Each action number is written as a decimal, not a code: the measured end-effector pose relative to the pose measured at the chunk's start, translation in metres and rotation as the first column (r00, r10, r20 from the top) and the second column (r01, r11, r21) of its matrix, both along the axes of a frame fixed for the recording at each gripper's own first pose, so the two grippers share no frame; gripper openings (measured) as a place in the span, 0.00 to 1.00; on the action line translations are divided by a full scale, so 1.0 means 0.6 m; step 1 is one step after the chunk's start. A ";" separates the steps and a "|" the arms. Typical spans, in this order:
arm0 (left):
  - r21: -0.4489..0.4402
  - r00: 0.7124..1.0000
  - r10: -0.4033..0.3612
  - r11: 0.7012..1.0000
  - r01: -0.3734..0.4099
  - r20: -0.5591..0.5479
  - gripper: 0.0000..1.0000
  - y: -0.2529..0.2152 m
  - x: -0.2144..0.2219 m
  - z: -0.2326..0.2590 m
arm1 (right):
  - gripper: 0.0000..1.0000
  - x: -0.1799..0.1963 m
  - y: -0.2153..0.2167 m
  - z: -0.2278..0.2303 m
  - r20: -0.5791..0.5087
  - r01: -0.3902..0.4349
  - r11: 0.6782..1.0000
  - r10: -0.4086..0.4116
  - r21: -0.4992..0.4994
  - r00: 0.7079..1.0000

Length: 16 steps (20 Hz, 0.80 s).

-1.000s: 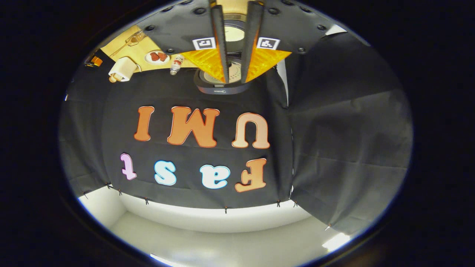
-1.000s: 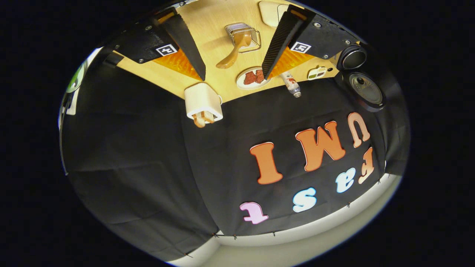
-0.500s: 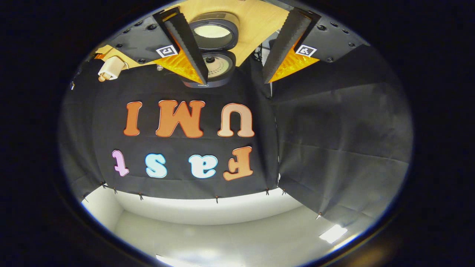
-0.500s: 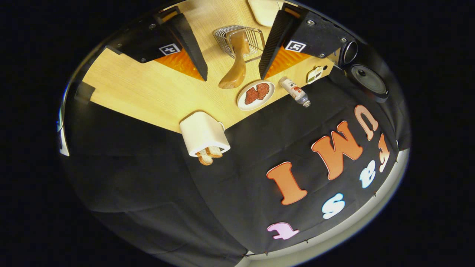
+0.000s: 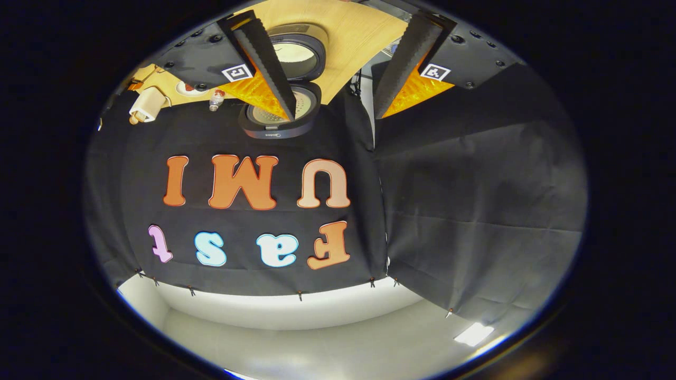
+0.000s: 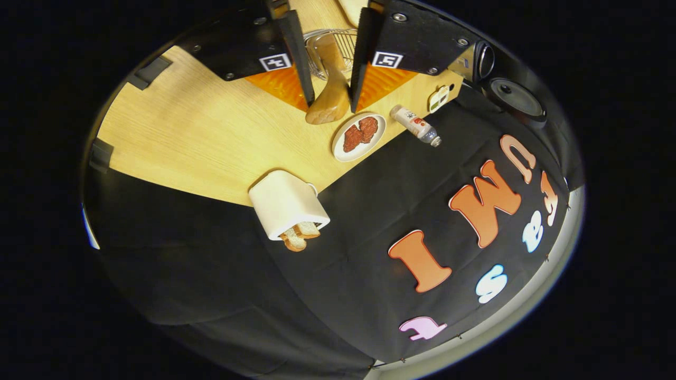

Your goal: Close the left gripper, press the button to open the rice cooker; take a wooden spoon from the chopstick holder with the right hand, scoop a spoonful of rice and pour it into the rice cooker, then put the wooden spoon back into the chopstick holder.

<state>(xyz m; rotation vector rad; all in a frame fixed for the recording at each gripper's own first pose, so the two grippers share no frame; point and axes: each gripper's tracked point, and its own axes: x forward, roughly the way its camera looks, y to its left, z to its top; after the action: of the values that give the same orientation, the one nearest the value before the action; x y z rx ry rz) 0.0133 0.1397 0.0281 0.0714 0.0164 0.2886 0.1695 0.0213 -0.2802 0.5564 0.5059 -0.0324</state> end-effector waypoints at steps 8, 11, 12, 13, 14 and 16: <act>-0.013 1.000 -0.021 1.000 0.022 0.001 1.00 -0.007 0.020 -0.002 | 0.13 0.006 0.036 0.040 0.014 -0.032 0.999 0.032 0.035 0.999; -0.021 0.999 -0.044 0.999 0.044 0.016 1.00 -0.010 0.028 0.010 | 0.13 0.010 0.044 0.091 0.067 -0.041 0.998 0.044 -0.045 0.997; -0.027 0.998 -0.054 0.998 0.054 0.023 1.00 -0.010 0.029 0.013 | 0.13 0.008 0.050 0.114 0.090 -0.050 0.996 0.057 -0.075 0.994; -0.033 0.998 -0.063 0.997 0.064 0.029 1.00 -0.011 0.030 0.018 | 0.13 0.003 0.056 0.139 0.112 -0.059 0.993 0.070 -0.100 0.991; -0.036 0.997 -0.071 0.997 0.072 0.033 1.00 -0.010 0.030 0.020 | 0.13 -0.003 0.066 0.166 0.137 -0.072 0.990 0.088 -0.118 0.987; -0.041 0.996 -0.083 0.996 0.085 0.036 0.99 -0.006 0.033 0.023 | 0.13 -0.025 0.095 0.213 0.179 -0.099 0.985 0.123 -0.138 0.976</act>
<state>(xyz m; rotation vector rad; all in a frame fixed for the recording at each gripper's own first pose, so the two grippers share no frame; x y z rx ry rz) 0.0330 0.1359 0.0420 0.0246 -0.0149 0.2055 0.1545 0.0782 -0.1521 0.3994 0.3478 0.0934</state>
